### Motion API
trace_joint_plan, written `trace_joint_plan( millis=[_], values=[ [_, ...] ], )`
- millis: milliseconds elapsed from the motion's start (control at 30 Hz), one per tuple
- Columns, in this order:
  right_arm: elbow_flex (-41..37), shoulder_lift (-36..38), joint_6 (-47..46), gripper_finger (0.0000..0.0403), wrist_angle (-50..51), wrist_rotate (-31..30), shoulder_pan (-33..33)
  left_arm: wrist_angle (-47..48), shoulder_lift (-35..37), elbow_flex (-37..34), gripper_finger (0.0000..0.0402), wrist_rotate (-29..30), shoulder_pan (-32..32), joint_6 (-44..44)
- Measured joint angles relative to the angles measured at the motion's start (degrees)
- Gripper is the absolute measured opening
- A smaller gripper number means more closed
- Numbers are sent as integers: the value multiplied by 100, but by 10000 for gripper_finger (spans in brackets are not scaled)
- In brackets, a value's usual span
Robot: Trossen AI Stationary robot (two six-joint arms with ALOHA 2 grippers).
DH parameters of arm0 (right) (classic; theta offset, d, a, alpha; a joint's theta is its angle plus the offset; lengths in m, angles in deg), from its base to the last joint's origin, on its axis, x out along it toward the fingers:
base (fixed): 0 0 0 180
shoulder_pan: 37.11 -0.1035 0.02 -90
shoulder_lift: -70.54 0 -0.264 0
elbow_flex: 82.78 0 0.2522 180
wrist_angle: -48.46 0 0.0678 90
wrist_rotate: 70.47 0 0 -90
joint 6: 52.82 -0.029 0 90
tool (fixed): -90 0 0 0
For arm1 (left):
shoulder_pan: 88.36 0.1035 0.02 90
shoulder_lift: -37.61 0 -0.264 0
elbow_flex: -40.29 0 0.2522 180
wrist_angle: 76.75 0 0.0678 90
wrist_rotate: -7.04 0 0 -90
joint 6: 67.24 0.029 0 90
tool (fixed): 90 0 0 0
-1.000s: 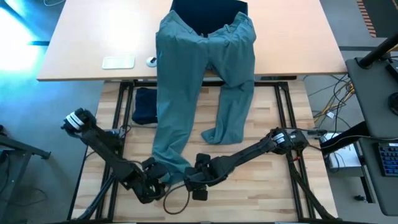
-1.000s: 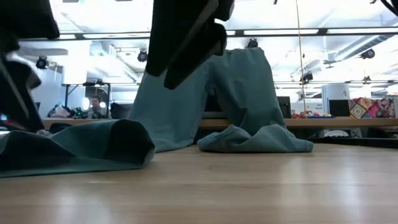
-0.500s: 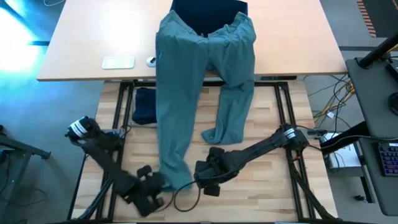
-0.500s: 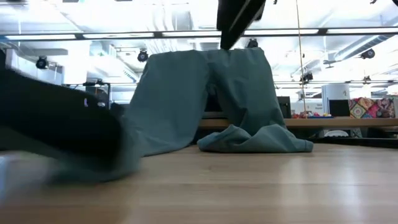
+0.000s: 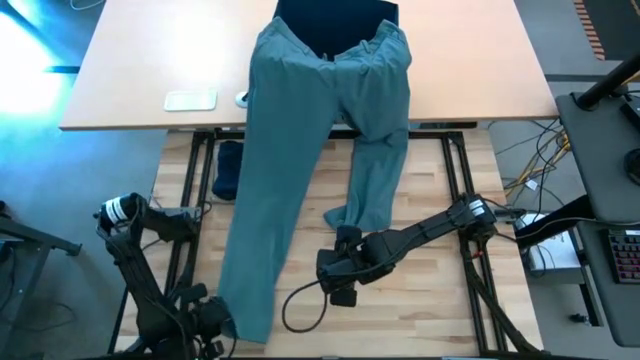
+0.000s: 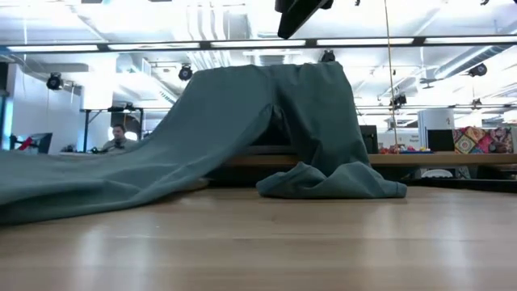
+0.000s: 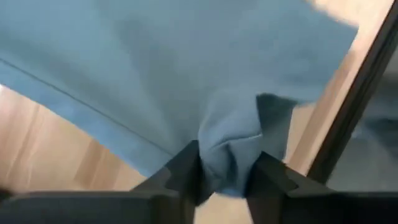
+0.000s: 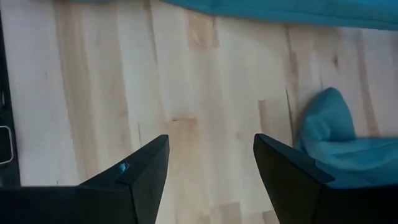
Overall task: Fold Laundry from Bin
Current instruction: Fold the gray pants
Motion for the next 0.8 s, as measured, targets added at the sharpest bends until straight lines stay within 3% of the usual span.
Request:
trace_joint_plan(
  millis=[200, 367, 500, 600, 700, 800],
  values=[
    [-186, 4, -251, 231, -264, -190, 65, 693, 90, 340, 181, -921, -167, -21],
    [-1006, -131, 375, 231, -2398, -97, 109, 978, 276, 555, 224, -1005, -234, -392],
    [-1684, -542, 922, 231, -5005, 68, 99, 839, 287, 502, 233, -199, -232, -826],
    [-1763, -1114, 1158, 231, -6577, 44, 154, 753, 165, 337, 229, 341, -172, -1095],
    [-1435, -1806, 1182, 231, -7194, 7, 251, 736, -1, 9, 222, 325, -134, -1337],
    [-780, -2474, 944, 231, -6857, 2, 372, 510, -158, -371, 214, 157, -143, -1530]
  ],
)
